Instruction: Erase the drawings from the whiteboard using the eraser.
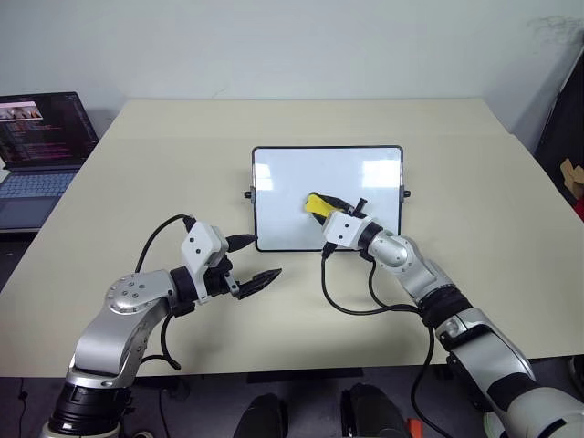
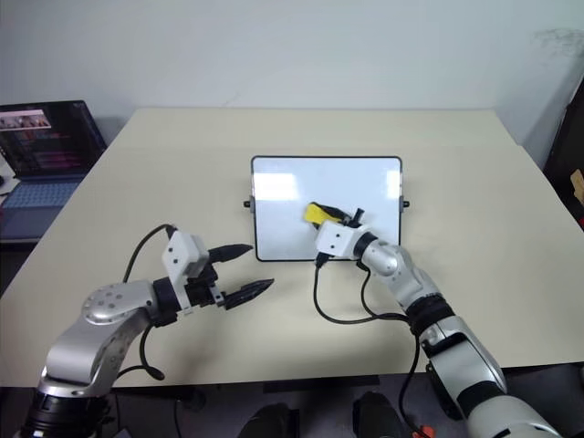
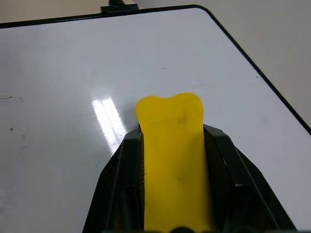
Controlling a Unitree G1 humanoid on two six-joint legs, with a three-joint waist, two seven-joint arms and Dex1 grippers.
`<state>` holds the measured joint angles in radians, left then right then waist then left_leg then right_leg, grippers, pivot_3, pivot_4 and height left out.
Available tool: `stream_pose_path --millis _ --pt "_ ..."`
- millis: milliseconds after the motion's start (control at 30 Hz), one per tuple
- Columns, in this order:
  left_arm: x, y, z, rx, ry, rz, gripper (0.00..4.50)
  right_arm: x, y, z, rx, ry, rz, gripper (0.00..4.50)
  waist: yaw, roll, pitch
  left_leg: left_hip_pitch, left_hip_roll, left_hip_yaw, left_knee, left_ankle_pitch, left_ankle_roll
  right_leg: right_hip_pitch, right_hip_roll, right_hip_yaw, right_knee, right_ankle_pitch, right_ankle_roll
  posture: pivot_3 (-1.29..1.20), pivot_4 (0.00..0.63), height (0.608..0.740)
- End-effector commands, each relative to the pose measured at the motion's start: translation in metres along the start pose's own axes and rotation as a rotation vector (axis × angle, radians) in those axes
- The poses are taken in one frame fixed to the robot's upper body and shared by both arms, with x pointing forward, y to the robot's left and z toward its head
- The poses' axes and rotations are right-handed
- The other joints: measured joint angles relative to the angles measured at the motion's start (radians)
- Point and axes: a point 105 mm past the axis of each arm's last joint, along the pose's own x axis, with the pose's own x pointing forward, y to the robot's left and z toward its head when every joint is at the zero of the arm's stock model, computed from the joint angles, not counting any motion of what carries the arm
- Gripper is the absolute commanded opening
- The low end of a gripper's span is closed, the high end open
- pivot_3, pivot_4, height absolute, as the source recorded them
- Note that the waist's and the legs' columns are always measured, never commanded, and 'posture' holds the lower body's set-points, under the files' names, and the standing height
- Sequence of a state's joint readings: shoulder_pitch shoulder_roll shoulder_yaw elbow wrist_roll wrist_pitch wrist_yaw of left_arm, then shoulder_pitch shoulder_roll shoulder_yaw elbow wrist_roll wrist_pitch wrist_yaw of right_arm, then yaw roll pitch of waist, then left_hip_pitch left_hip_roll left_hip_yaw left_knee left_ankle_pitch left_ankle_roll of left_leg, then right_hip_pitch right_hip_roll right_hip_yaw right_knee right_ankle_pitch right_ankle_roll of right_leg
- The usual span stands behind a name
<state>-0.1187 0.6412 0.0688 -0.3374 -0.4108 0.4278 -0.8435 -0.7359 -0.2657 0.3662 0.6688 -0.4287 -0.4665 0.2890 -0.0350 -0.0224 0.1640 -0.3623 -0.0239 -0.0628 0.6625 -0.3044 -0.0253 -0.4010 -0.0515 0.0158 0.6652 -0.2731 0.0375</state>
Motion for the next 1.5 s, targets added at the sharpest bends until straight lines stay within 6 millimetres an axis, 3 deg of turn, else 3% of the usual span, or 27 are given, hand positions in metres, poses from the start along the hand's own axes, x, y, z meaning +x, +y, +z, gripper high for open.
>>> stream_pose_path --millis 33,267,467,567,667,867,1067,1367,1500 --pt "0.001 -0.005 0.011 0.026 -0.035 -0.014 4.50 -0.012 0.034 -0.024 0.020 0.103 0.152 1.28 0.000 0.000 -0.001 0.000 0.000 0.000 0.000 0.000 0.000 0.000 0.000 0.000 0.000 0.000 0.000 0.00 0.150 0.740" --pt "0.002 -0.004 0.013 0.026 -0.039 -0.013 4.50 -0.013 0.045 -0.019 -0.001 0.094 0.196 1.28 0.000 0.000 0.000 0.015 0.000 -0.001 0.000 0.000 0.001 0.015 0.000 0.000 -0.001 0.000 0.000 0.00 0.150 0.740" --pt "0.003 -0.002 0.014 0.025 -0.045 -0.009 4.50 -0.011 0.005 0.009 0.047 -0.015 0.025 1.28 0.002 0.001 0.000 0.014 0.000 -0.001 0.000 0.000 0.001 0.014 0.000 0.000 0.000 0.000 0.000 0.00 0.150 0.740" --pt "0.004 -0.002 0.016 0.028 -0.053 -0.012 4.50 -0.021 -0.018 0.021 0.104 -0.045 -0.050 1.28 0.003 0.001 0.001 0.011 0.000 -0.001 0.000 0.000 0.001 0.012 0.000 -0.001 -0.001 0.000 0.000 0.00 0.150 0.740" --pt "0.008 -0.004 0.020 0.041 -0.068 -0.037 4.50 -0.038 -0.029 0.023 0.161 -0.014 -0.082 1.28 0.007 0.001 0.001 0.002 0.000 -0.003 0.000 0.000 0.000 0.005 0.000 -0.002 -0.002 0.000 0.000 0.00 0.150 0.740" --pt "0.022 -0.012 0.036 0.109 -0.100 -0.145 4.50 -0.092 -0.038 0.015 0.352 0.131 -0.160 1.28 0.012 0.001 0.000 -0.008 -0.001 -0.003 0.000 0.000 -0.001 -0.004 -0.001 -0.002 -0.003 0.000 0.001 0.00 0.150 0.740" --pt "0.059 -0.034 0.066 0.186 -0.189 -0.321 4.50 -0.151 -0.037 -0.018 0.467 0.376 -0.330 1.28 0.018 0.001 0.000 -0.007 -0.002 -0.003 0.001 0.000 0.000 -0.004 -0.001 -0.002 -0.002 0.000 0.001 0.00 0.150 0.740" --pt "0.090 -0.078 0.071 0.235 -0.176 -0.685 4.50 -0.184 -0.038 -0.055 0.844 0.553 -0.611 1.28 0.004 0.001 0.001 -0.004 -0.001 0.002 0.000 0.000 0.000 -0.003 0.005 0.000 0.000 0.000 0.001 0.00 0.150 0.740" --pt "0.105 -0.075 0.078 0.285 -0.193 -0.687 4.50 -0.195 -0.040 -0.066 0.950 0.594 -0.689 1.28 0.006 0.001 0.000 -0.004 -0.001 0.002 0.001 0.000 0.000 -0.003 0.005 0.000 0.000 0.000 0.002 0.00 0.150 0.740"
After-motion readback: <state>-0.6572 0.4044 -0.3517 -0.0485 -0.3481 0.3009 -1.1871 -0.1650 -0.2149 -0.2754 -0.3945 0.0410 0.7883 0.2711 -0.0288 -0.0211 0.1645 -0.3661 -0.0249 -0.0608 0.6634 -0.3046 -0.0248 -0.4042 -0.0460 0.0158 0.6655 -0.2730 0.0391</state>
